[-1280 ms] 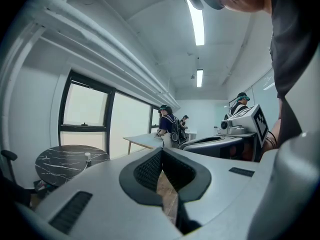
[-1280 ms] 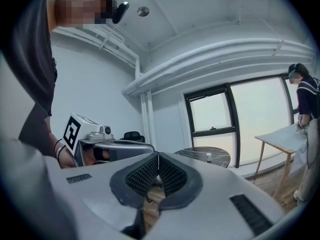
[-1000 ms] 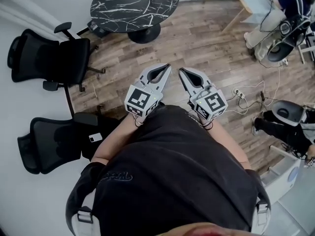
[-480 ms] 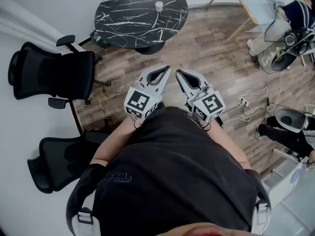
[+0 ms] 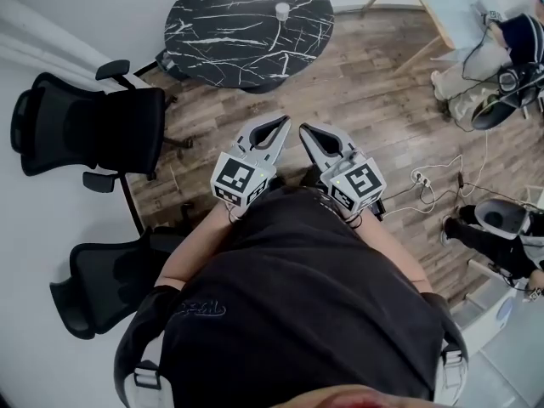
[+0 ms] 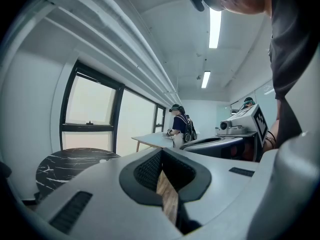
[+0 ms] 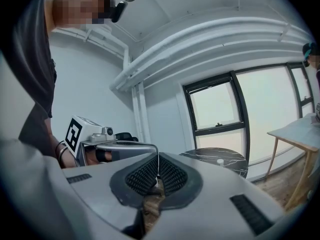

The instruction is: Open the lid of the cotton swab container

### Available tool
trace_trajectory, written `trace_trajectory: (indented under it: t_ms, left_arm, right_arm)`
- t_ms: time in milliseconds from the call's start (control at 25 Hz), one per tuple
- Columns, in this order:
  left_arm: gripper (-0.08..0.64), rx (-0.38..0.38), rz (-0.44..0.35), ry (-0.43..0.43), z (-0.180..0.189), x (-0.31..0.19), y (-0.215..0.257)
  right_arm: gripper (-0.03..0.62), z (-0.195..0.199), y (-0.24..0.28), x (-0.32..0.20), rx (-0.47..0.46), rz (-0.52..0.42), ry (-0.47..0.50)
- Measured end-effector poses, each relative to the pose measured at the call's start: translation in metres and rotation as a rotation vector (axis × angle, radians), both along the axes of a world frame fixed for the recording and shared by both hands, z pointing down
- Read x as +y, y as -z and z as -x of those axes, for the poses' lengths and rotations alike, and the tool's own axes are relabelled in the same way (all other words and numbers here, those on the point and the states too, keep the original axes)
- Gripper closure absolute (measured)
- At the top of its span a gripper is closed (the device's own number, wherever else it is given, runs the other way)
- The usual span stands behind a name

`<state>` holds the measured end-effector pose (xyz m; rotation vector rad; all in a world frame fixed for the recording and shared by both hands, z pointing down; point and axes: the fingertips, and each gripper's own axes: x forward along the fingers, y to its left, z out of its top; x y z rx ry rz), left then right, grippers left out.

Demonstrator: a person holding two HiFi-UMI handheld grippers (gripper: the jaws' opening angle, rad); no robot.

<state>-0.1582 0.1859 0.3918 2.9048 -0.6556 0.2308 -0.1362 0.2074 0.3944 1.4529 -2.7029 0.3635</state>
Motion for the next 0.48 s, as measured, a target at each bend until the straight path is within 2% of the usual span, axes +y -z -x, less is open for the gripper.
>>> trace_trajectory:
  t_ms: [240,480]
  left_arm:
    - [0.546,-0.006,-0.001,0.023,-0.01,-0.02,0.0]
    - [0.546,-0.008,0.02,0.053,-0.034,-0.046,-0.006]
  right_arm:
    - [0.569,-0.012,0.005,-0.022,0.017,-0.031,0.012]
    - [0.569,-0.038,0.0,-0.048,0.014,-0.013,0.036]
